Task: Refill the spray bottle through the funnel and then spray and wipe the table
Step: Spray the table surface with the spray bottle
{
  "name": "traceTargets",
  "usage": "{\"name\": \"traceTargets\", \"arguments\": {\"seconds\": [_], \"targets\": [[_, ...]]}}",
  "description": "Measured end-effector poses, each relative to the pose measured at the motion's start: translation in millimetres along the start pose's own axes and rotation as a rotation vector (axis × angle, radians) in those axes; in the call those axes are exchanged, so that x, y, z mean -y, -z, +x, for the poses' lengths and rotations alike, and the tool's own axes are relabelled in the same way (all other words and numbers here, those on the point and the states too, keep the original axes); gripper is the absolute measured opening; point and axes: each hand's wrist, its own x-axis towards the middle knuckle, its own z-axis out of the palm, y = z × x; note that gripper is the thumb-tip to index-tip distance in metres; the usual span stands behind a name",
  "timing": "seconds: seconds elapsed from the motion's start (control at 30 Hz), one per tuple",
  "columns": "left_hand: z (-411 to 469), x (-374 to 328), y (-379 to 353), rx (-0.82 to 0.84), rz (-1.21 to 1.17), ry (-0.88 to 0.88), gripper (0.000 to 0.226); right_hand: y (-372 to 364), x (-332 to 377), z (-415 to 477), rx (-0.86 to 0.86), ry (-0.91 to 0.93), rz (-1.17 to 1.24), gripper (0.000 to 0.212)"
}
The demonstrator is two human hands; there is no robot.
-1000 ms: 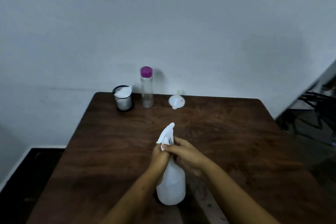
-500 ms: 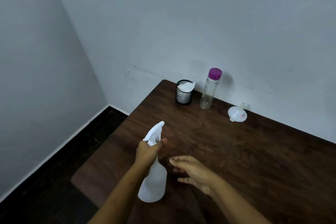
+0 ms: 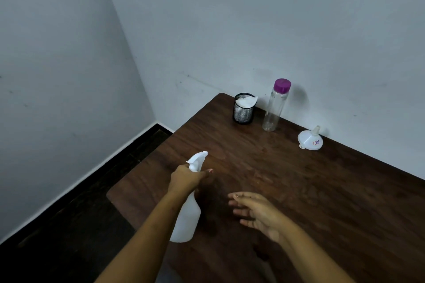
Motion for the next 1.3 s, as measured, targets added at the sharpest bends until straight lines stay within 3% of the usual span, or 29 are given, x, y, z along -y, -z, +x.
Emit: {"name": "traceTargets", "arguments": {"seconds": [0.27,0.4,0.47,0.57,0.73,1.13,1.3], "targets": [[-5.5,12.3,3.6,-0.029,0.09,-0.074,0.049,-26.7,9.5,13.0,0.007,0.024,-0.076,0.017],[2.1,18.6,14.6,-0.031,-0.053,-0.024,0.059,-47.1,13.4,21.1,0.022,0.011,-0.116,0.015],[7.4,21.8,19.5,0.032,-0.067,-0.089,0.061,-57.9,15.2,25.0,0.031,0.004,-0.139,0.014],[15.9,24.3,28.3,0.059,-0.014,-0.115,0.054,-71.5,18.8,32.9,0.021,-0.01,-0.156,0.013],[40.0,29.4,41.8,0.154,0.135,-0.159,0.076,-86.9,30.6,44.6,-0.019,0.001,-0.15,0.016],[68.4,27.7,55.2,0.189,0.02,-0.179,0.043,-111.2,49.2,73.7,-0.155,0.039,-0.06,0.015],[65.8,24.5,66.4,0.37,-0.167,-0.159,0.035,-109.0,60.3,82.0,-0.285,0.097,0.158,0.016]]}}
